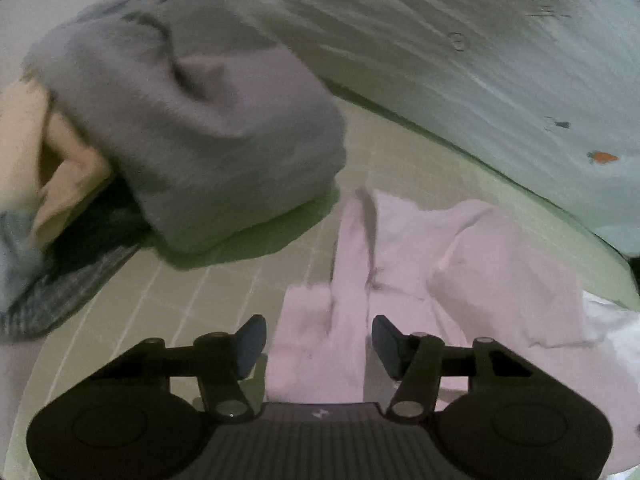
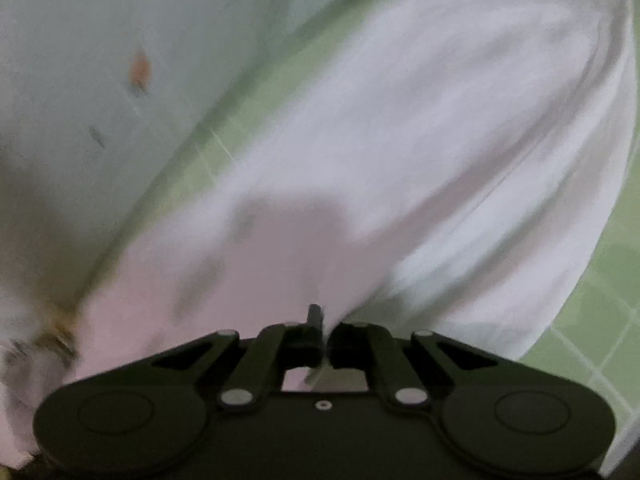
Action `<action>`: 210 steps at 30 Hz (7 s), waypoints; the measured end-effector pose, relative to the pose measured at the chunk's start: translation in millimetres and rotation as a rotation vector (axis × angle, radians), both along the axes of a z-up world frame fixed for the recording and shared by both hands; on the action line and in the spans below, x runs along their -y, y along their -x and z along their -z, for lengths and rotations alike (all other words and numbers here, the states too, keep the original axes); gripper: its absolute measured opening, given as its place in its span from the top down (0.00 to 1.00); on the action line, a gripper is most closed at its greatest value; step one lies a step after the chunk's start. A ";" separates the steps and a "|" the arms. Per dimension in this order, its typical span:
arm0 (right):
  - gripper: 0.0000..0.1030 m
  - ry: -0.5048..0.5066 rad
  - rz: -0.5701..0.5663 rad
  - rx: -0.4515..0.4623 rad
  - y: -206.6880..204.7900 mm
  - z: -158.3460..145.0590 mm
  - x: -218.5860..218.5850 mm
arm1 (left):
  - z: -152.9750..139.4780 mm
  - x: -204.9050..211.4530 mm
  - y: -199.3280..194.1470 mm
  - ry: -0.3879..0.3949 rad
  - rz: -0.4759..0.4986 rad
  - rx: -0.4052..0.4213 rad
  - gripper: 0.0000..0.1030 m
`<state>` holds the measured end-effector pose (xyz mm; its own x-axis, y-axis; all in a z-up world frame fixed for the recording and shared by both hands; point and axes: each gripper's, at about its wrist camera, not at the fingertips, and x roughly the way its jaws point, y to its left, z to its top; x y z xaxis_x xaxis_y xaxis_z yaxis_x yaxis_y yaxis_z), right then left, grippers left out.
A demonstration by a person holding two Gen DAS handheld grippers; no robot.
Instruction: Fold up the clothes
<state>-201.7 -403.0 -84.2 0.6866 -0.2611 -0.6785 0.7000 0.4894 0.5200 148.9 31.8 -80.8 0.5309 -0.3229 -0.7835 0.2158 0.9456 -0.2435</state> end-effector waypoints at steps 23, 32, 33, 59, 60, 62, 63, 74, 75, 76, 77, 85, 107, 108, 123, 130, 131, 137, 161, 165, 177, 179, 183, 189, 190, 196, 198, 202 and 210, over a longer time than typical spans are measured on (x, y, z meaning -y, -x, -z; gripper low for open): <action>0.86 0.113 0.003 -0.337 -0.8 29.2 -20.5 | 15.3 22.1 -36.8 0.160 0.057 -0.067 0.91; 0.87 0.116 0.004 -0.325 -6.9 34.7 -15.0 | -9.0 -52.7 9.0 0.326 -0.027 -0.162 0.88; 0.85 0.125 -0.005 -0.327 -8.6 34.7 -15.4 | -0.3 -51.4 12.5 0.270 -0.031 -0.167 0.88; 0.00 0.322 -0.118 -0.342 6.9 16.1 -52.2 | 46.1 -27.3 31.2 0.167 -0.105 -0.292 0.07; 0.00 0.322 -0.119 -0.343 7.7 16.1 -52.7 | 45.6 -25.8 32.3 0.165 -0.105 -0.283 0.09; 0.00 0.327 -0.118 -0.348 8.7 16.0 -53.5 | 41.4 -23.4 37.2 0.106 -0.110 -0.243 0.43; 0.00 0.331 -0.116 -0.353 9.0 16.2 -54.3 | 40.7 -22.3 37.9 0.085 -0.101 -0.237 0.50; 0.00 0.326 -0.071 -0.352 18.5 17.0 -55.2 | 33.8 -64.1 26.6 0.195 -0.207 -0.228 0.76; 0.00 0.327 -0.064 -0.352 20.1 17.1 -54.6 | 30.6 -68.4 26.1 0.176 -0.225 -0.210 0.77; 0.00 0.326 -0.057 -0.353 21.8 17.4 -54.0 | 27.7 -71.6 23.7 0.151 -0.237 -0.191 0.77; 0.00 0.323 -0.051 -0.353 23.8 17.8 -53.1 | 24.9 -74.8 21.1 0.126 -0.249 -0.171 0.77; 0.00 0.295 0.017 -0.354 45.9 18.7 -26.4 | -14.8 -47.1 29.7 0.058 -0.206 -0.017 0.85; 0.00 0.420 -0.096 -0.385 127.8 1.8 171.8 | 24.6 320.7 149.5 -0.097 0.130 -0.067 0.62; 0.00 0.422 -0.093 -0.387 131.6 1.0 180.4 | 20.5 321.3 155.2 -0.049 0.141 -0.068 0.60; 0.00 0.375 -0.201 -0.356 84.4 8.8 174.5 | -47.9 192.1 148.8 -0.045 -0.070 0.069 0.19; 0.00 0.332 -0.244 -0.369 54.9 21.3 121.9 | -18.2 158.1 103.5 -0.212 -0.039 -0.016 0.10; 0.00 0.325 -0.250 -0.375 51.3 24.1 114.5 | -20.5 157.7 109.4 -0.217 -0.011 -0.024 0.10; 0.00 0.299 -0.250 -0.410 33.6 36.0 79.3 | -1.3 181.3 103.4 -0.264 0.225 -0.039 0.08; 0.00 0.330 0.000 -0.385 70.5 12.0 222.0 | 26.7 201.2 99.2 -0.312 0.004 -0.152 0.00; 0.00 0.334 0.006 -0.389 76.8 16.1 281.6 | 27.4 206.2 102.1 -0.322 -0.044 -0.141 0.00; 0.00 0.280 -0.136 -0.385 66.5 45.8 362.9 | 25.7 211.5 104.0 -0.324 -0.106 -0.145 0.00; 0.00 0.276 -0.144 -0.387 66.7 50.4 364.4 | 25.3 212.0 105.2 -0.323 -0.112 -0.140 0.00; 0.00 0.320 -0.187 -0.405 64.2 54.3 356.4 | 26.2 210.7 104.7 -0.313 -0.126 -0.138 0.00; 0.56 0.322 -0.243 -0.371 66.1 43.8 352.7 | 29.6 210.3 103.0 -0.286 -0.157 -0.139 0.00; 0.64 0.317 -0.253 -0.360 66.1 40.9 353.5 | 30.1 210.1 103.0 -0.282 -0.161 -0.137 0.00; 0.76 0.381 -0.219 -0.368 54.5 21.3 331.3 | 32.3 211.7 102.4 -0.272 -0.154 -0.135 0.00; 0.76 0.397 -0.179 -0.324 52.7 6.7 316.5 | 31.7 208.4 99.2 -0.261 -0.139 -0.148 0.00; 0.77 0.460 -0.165 -0.251 40.1 -25.4 270.0 | 25.0 200.9 91.7 -0.232 -0.090 -0.177 0.00; 0.76 0.549 -0.256 -0.169 -22.2 -58.1 148.0 | -20.2 161.9 96.0 -0.108 0.060 -0.051 0.00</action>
